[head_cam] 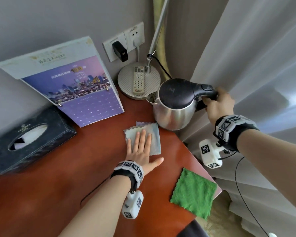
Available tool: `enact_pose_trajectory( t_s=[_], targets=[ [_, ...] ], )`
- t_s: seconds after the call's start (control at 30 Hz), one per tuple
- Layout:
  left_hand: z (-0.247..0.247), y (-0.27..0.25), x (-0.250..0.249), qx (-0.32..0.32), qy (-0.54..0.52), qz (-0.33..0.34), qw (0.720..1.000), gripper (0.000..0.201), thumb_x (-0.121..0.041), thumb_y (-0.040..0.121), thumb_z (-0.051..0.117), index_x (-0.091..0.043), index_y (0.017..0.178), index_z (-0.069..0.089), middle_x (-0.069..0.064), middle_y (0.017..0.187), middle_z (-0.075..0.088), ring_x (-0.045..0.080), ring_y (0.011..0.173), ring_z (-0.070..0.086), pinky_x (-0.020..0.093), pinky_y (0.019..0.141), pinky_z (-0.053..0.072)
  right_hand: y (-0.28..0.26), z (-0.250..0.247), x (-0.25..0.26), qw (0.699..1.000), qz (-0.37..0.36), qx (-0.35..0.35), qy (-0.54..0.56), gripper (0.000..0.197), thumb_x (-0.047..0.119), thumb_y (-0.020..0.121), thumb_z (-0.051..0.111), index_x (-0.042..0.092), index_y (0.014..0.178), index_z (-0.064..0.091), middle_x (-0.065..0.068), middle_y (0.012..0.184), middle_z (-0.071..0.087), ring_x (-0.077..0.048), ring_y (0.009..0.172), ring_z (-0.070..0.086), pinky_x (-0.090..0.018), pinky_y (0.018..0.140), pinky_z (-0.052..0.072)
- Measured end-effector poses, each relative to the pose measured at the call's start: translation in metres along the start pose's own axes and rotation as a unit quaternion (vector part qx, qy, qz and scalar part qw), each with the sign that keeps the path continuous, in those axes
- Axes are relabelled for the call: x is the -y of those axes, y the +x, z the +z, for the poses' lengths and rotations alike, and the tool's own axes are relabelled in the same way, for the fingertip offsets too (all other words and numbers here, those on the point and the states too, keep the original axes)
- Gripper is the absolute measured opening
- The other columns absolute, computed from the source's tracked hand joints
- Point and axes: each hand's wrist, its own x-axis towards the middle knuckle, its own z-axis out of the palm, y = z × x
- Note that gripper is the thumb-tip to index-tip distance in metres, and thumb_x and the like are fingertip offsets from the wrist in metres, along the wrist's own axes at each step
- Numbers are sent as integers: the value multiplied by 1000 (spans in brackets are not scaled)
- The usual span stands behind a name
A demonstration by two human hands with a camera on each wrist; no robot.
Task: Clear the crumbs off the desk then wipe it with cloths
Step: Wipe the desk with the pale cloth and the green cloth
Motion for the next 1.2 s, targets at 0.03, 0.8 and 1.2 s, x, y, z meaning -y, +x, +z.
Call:
enact_pose_trajectory(
  t_s=[0.03, 0.8, 1.2],
  targets=[
    [7, -13, 5, 8, 3, 2, 1000, 105, -89, 77, 4, -20, 147, -35, 3, 149, -49, 22, 140, -42, 56, 117, -17, -2, 6, 1, 1000, 0, 8, 0, 10, 13, 85, 59, 17, 94, 57, -11, 93, 63, -31, 84, 58, -30, 69, 40],
    [-19, 16, 69, -50, -113, -141, 982, 75, -47, 100, 24, -28, 150, -29, -2, 156, -38, 18, 145, -32, 52, 119, -12, -14, 78, 25, 998, 14, 49, 36, 34, 18, 76, 61, 22, 110, 67, -9, 92, 68, -31, 86, 67, -38, 81, 56],
    [8, -27, 79, -44, -83, -142, 985, 71, -52, 101, 13, -27, 147, -34, -1, 153, -43, 17, 143, -36, 49, 119, -16, -21, 78, 34, 989, 90, 109, 42, 46, 18, 71, 63, 29, 116, 67, -8, 96, 71, -32, 95, 67, -49, 88, 56]
  ],
)
